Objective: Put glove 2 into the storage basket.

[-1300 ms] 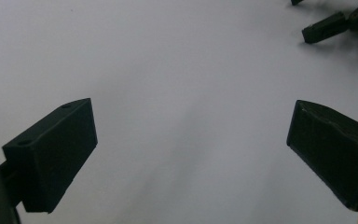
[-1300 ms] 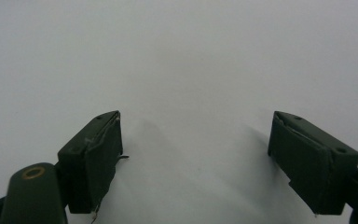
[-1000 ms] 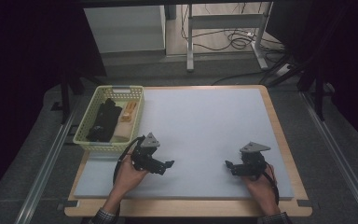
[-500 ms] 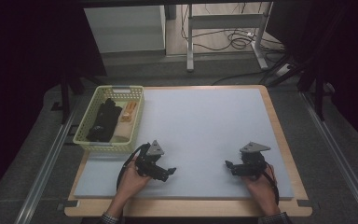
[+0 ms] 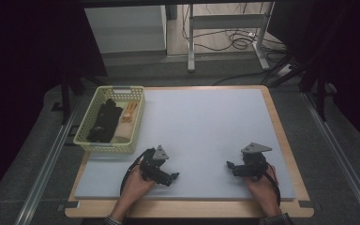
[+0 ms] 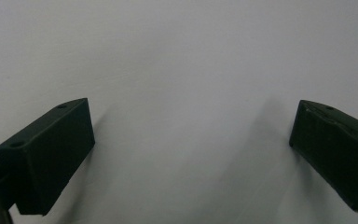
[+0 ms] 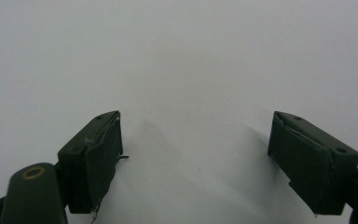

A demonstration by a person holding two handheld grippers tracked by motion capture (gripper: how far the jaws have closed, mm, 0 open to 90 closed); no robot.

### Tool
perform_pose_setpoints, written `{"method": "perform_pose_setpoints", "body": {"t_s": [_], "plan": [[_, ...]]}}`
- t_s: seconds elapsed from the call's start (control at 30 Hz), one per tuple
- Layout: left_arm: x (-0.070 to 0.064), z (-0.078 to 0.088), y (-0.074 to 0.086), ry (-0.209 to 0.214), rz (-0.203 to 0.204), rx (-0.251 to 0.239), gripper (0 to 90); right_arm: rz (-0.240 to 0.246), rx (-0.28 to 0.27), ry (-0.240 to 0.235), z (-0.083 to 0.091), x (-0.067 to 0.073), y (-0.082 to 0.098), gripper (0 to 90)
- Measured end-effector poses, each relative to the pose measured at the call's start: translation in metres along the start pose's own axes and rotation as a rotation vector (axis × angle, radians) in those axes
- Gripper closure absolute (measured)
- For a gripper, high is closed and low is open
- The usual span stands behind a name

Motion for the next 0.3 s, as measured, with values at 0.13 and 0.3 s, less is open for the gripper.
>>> {"method": "perform_pose_setpoints", "body": {"t_s": [0.13, 0.3], "plan": [[-0.0002, -0.0001, 0.0001, -0.001, -0.002, 0.002, 0.0, 0.000, -0.001, 0.000, -0.0001, 0.0001, 0.0000, 17.4], [-0.0004, -0.0003, 0.0001, -0.003, -0.002, 0.002, 0.0, 0.000, 0.001, 0.000, -0.0001, -0.0001, 0.0002, 17.4]]}}
Point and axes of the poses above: each handheld gripper's, and its own axes: z roughly backward along the jaws, y roughly out of its underside, x roughly to its left, the point moved 9 cm from there along -z, roughly forward along the jaws, and after that the axes turned 14 degrees about -z, right-handed, at the moved point
